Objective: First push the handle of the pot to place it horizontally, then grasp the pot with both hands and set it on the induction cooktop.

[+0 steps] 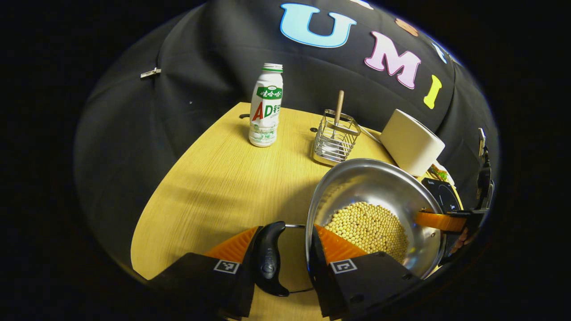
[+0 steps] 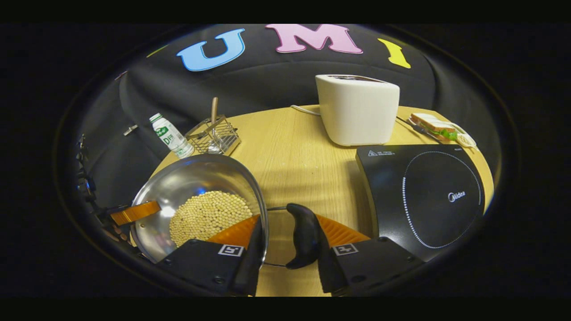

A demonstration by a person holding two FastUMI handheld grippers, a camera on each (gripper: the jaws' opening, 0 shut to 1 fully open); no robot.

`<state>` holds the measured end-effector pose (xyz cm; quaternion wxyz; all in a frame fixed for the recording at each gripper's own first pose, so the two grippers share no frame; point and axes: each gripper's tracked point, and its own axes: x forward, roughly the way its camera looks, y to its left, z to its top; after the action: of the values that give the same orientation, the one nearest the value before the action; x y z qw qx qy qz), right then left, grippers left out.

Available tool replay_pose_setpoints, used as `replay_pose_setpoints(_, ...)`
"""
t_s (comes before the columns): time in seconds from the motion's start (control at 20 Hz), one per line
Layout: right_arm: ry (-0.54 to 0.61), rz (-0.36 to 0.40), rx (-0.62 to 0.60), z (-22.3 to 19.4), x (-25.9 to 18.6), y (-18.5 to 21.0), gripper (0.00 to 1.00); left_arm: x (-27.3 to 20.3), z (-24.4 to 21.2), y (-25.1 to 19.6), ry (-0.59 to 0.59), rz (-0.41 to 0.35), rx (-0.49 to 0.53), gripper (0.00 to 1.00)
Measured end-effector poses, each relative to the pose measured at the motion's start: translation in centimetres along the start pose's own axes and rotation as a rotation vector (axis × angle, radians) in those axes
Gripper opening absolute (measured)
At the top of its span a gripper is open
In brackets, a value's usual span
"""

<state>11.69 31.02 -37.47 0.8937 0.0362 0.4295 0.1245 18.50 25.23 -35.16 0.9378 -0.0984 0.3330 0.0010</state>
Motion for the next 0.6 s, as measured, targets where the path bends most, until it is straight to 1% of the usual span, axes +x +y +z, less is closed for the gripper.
replay_pose_setpoints(0.2, -0.022, 0.006, 0.008, 1.4, -1.5, -1.0, 0.57, -1.2, 1.3, -1.7, -0.018, 0.003, 0.010, 0.59)
replay_pose_setpoints(0.4, -0.043, 0.001, 0.016, 3.3, -3.6, -3.3, 0.57, -2.2, 2.7, -4.8, -0.034, -0.011, 0.021, 0.60)
replay_pose_setpoints(0.45, -0.043, -0.004, 0.017, 3.6, -4.2, -4.0, 0.53, -2.4, 2.9, -5.8, -0.039, -0.017, 0.023, 0.60)
replay_pose_setpoints(0.5, -0.047, -0.008, 0.017, 4.1, -5.0, -4.9, 0.57, -2.7, 3.1, -6.9, -0.041, -0.023, 0.025, 0.59)
replay_pose_setpoints(0.6, -0.057, -0.022, 0.015, 5.2, -6.3, -7.0, 0.57, -3.0, 3.5, -9.5, -0.042, -0.040, 0.024, 0.59)
